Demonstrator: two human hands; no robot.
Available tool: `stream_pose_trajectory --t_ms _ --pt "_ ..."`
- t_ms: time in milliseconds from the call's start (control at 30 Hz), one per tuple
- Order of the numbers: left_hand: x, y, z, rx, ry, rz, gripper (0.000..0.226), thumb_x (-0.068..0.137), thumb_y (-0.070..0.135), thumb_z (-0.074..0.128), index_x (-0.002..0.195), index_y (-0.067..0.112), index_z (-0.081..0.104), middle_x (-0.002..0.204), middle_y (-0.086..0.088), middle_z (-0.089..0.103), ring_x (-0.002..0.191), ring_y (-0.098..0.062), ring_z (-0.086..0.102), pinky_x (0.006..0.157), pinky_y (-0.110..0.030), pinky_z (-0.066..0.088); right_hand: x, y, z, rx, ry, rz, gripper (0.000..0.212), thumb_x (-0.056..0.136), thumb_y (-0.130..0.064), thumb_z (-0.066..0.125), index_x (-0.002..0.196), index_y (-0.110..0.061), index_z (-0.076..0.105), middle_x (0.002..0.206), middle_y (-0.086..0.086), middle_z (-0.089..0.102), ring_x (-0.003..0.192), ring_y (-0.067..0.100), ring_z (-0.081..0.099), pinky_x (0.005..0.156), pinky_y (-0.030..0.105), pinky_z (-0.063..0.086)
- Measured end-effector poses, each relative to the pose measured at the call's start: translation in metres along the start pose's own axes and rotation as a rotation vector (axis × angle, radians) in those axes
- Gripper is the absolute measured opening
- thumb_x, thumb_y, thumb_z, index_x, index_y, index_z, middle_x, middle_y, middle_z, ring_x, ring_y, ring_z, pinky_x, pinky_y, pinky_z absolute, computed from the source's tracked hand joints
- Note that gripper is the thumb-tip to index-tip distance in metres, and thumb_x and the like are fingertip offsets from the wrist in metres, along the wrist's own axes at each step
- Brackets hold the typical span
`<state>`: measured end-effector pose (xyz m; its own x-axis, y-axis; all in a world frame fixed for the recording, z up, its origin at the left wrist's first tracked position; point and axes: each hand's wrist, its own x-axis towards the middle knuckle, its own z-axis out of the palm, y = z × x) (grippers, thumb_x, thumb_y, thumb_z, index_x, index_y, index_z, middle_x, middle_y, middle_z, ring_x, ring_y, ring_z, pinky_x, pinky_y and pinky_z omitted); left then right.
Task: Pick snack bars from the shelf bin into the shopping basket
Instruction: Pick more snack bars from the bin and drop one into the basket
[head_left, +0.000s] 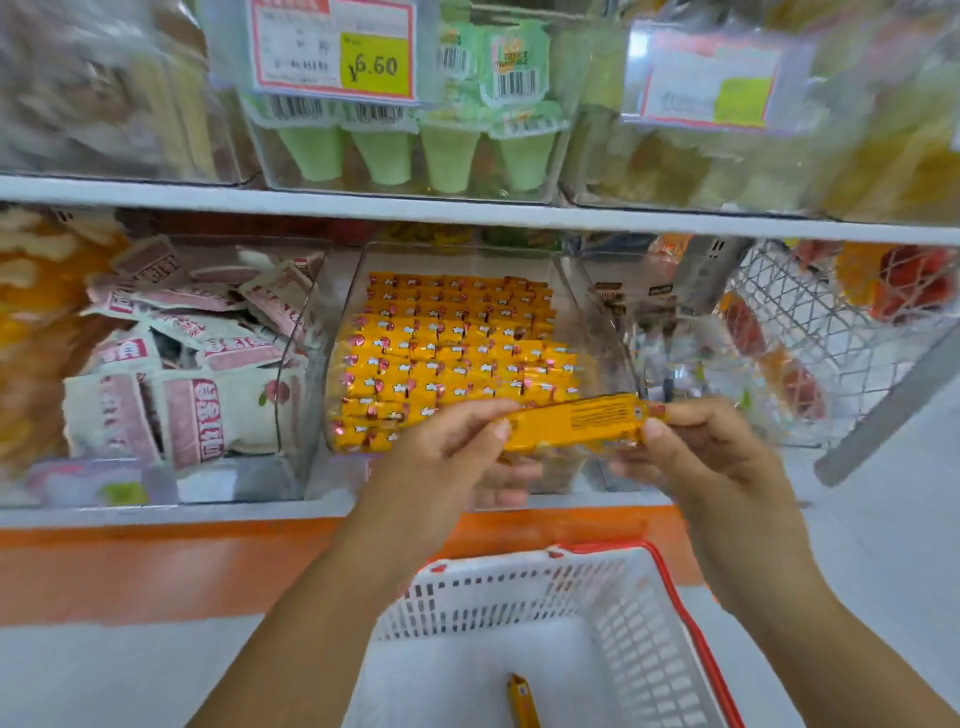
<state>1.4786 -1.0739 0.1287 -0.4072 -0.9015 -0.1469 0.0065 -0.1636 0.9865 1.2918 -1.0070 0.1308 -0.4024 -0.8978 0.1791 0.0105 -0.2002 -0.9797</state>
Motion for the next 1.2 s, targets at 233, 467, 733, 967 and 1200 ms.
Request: stream_pose_trajectory --t_ms 233,467,733,967,1200 --pt "-0.036 -0.004 -0.003 -0.124 0.18 -0.052 0.018 0.094 0.01 0.062 0.106 0.022 0.069 0.099 0.0 0.076 0.087 -0.019 0.075 0.081 -0.032 0.06 -0.023 -0.004 -0.002 0.121 -0.189 0.237 0.046 0.061 -0.04 0.085 0.092 -0.011 0.065 0.097 0.029 0.069 0.079 0.038 0.073 0.061 0.03 0.057" --pt "-0.027 -0.007 -0.015 -0.203 0.064 -0.016 0.036 0.068 0.017 0.07 0.103 0.022 0.076 0.102 -0.002 0.076 0.098 -0.018 0.073 0.084 -0.029 0.058 -0.016 0.002 -0.006 0.228 -0.196 0.29 0.039 0.061 -0.018 0.075 0.095 -0.004 0.061 0.098 0.017 0.074 0.089 0.031 0.073 0.073 0.028 0.059" --pt "-0.013 -0.004 -0.024 -0.275 -0.029 -0.025 0.032 0.076 0.013 0.06 0.101 0.021 0.078 0.109 -0.007 0.075 0.098 -0.022 0.073 0.073 -0.02 0.058 -0.001 0.002 -0.008 0.245 -0.168 0.311 0.046 0.062 -0.017 0.07 0.104 0.002 0.064 0.097 0.022 0.074 0.082 0.033 0.074 0.066 0.027 0.06" --pt "-0.012 -0.003 -0.025 -0.194 -0.057 -0.018 0.04 0.074 0.016 0.063 0.114 0.022 0.069 0.102 -0.013 0.076 0.099 -0.024 0.073 0.077 -0.021 0.058 0.002 0.004 -0.012 0.264 -0.241 0.394 0.05 0.075 -0.011 0.064 0.123 0.002 0.058 0.108 0.024 0.071 0.097 0.034 0.072 0.076 0.028 0.06" --pt "-0.015 -0.007 -0.013 -0.13 0.13 0.054 0.012 0.073 0.02 0.065 0.074 0.019 0.078 0.076 0.001 0.075 0.076 -0.017 0.075 0.073 -0.027 0.06 -0.001 0.011 -0.014 0.053 -0.157 0.232 0.037 0.05 -0.052 0.089 0.064 -0.025 0.068 0.088 0.007 0.075 0.089 0.03 0.073 0.079 0.032 0.059"
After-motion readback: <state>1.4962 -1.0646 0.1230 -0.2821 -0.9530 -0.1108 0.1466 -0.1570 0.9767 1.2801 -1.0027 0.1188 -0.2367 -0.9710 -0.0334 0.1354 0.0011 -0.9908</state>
